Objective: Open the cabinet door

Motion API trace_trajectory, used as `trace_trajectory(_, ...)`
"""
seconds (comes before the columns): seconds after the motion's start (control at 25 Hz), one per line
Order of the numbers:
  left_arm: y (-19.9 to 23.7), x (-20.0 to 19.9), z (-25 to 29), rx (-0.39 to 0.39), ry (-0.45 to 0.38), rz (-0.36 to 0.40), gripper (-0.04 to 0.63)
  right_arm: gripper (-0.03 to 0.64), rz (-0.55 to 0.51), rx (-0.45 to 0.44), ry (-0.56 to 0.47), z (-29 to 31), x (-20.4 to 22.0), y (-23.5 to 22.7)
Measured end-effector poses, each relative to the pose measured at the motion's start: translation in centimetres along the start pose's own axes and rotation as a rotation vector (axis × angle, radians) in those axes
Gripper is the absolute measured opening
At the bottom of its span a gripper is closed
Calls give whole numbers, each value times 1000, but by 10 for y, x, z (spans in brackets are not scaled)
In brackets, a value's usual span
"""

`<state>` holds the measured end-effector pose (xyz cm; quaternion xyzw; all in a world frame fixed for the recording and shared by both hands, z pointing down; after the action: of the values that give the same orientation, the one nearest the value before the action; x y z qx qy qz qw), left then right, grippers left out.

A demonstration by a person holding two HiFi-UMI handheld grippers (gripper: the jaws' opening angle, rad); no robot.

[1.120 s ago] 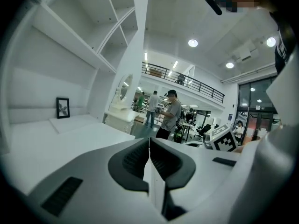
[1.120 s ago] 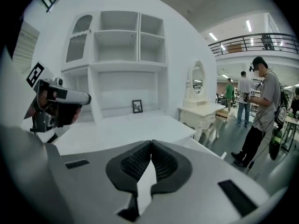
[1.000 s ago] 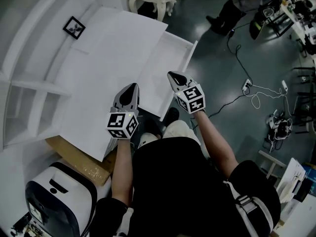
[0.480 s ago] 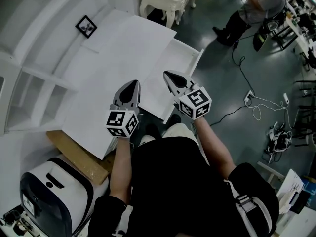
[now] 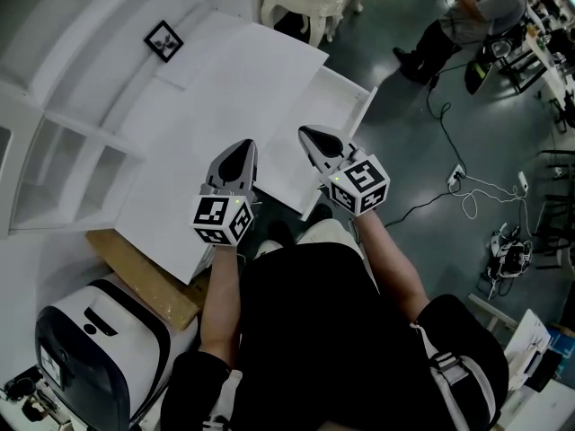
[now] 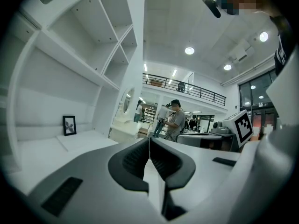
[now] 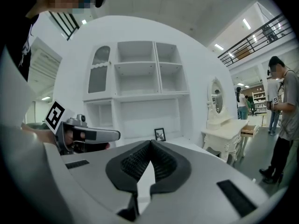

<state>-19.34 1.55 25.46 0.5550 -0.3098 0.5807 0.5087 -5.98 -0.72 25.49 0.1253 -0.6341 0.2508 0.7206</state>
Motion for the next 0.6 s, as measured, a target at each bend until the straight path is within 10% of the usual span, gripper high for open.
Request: trace_trajectory(0.6,1,6,5,3,11,-7,25,15,-22,12,22,0,2,-4)
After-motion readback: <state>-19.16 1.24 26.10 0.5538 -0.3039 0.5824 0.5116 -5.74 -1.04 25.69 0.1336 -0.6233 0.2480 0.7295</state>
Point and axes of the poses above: the fingertips, and each gripper's own axes: z forward along the fingers, y to its left, x out of its underside, the point moved 3 cm from there along -z, backward along the fingers, and after that the axes turned 13 degrees about -x, right-handed, at the moved point
